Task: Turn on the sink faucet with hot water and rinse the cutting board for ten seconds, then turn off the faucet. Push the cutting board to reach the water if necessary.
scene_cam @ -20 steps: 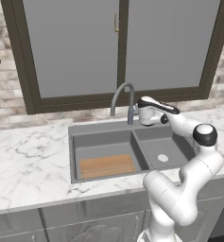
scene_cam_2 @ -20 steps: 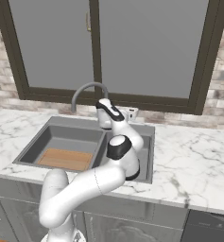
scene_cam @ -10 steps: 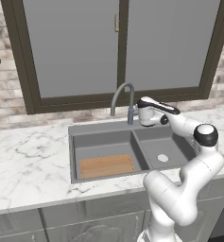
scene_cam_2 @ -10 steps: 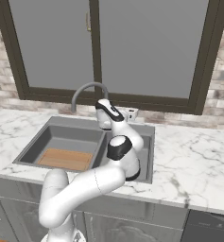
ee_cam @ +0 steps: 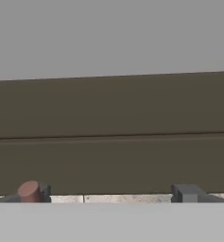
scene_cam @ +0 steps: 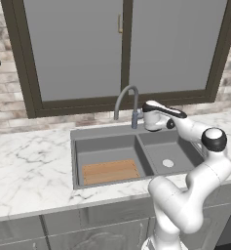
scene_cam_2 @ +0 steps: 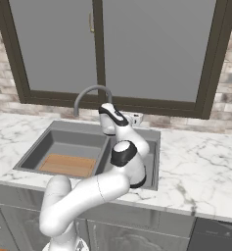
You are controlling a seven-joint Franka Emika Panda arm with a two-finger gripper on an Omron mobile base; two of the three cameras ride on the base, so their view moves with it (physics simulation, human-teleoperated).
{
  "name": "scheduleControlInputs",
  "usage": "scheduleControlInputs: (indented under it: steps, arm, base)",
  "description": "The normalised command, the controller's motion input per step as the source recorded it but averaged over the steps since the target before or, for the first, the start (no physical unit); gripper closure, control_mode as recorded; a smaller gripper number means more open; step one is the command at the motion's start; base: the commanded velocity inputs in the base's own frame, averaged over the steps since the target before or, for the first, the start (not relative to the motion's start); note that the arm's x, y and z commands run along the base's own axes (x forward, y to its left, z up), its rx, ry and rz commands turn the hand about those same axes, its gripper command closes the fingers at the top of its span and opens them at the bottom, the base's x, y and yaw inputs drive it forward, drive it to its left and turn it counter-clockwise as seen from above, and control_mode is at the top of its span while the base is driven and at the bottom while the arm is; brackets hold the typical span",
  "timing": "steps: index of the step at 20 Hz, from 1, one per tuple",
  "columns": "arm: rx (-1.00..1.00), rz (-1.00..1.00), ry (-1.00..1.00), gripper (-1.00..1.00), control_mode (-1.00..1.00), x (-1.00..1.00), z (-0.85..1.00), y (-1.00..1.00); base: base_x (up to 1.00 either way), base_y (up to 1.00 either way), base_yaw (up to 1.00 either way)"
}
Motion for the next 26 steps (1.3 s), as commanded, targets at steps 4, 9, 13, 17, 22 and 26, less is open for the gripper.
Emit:
scheduleControlInputs:
  steps: [4,9,13,17,22,26]
  arm:
    - [0.0,0.0,0.02,-1.0,-1.0,-0.06,0.0,-0.36]
    - [0.0,0.0,0.01,-1.0,-1.0,0.0,0.0,-0.38]
    - [0.0,0.0,0.0,-1.0,-1.0,0.0,0.0,-0.47]
    - [0.0,0.0,0.01,-1.0,-1.0,-0.02,0.0,-0.55]
    - [0.0,0.0,0.02,-1.0,-1.0,-0.02,0.0,-0.57]
    - [0.0,0.0,0.03,-1.0,-1.0,-0.04,0.0,-0.61]
  base:
    - [0.0,0.0,0.0]
    - [0.0,0.0,0.0]
    - [0.0,0.0,0.0]
    - [0.0,0.0,0.0]
    - [0.0,0.0,0.0]
    - [0.0,0.0,0.0]
